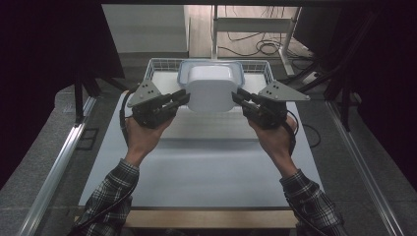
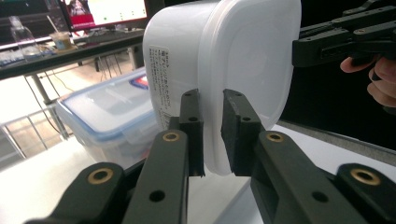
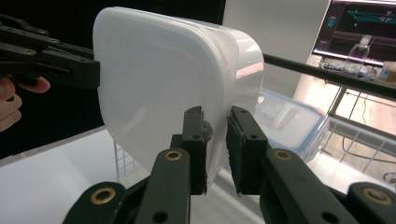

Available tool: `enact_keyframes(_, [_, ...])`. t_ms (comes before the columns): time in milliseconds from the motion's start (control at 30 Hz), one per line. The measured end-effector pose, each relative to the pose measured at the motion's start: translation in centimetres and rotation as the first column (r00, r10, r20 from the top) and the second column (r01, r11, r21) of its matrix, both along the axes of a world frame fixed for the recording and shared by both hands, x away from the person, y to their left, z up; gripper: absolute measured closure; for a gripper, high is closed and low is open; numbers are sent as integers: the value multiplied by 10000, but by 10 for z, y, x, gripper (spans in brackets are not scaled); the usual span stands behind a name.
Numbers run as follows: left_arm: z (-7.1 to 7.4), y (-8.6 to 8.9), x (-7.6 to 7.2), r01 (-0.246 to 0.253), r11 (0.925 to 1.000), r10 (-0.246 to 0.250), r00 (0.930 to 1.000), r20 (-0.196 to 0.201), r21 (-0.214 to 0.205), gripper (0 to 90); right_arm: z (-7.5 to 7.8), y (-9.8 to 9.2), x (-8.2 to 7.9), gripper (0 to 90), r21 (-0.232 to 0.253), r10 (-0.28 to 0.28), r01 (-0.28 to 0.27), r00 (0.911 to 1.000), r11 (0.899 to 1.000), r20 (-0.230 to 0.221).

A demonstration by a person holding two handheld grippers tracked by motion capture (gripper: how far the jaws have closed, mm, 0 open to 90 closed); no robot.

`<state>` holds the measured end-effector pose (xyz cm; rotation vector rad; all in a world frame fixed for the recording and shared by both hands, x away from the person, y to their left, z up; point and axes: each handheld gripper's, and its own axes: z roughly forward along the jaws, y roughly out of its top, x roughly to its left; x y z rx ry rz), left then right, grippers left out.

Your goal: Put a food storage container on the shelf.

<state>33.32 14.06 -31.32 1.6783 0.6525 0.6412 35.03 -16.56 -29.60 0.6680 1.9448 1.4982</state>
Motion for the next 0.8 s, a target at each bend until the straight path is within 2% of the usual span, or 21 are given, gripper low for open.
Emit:
enact_keyframes(367, [22, 2, 14, -162, 9999, 162, 9998, 83, 19, 793, 23, 6, 14, 765, 47, -160, 159, 9992, 9999, 358])
enact_keyframes(500, [26, 1, 22, -210, 9997, 210, 9998, 1, 137, 793, 27, 8, 22, 761, 33, -287, 286, 9990, 9996, 332])
enact_keyframes(800, [31, -1, 39, -144, 9999, 144, 9997, -186, -51, 789, 29, 7, 40, 750, 186, -462, 461, 9989, 9988, 83])
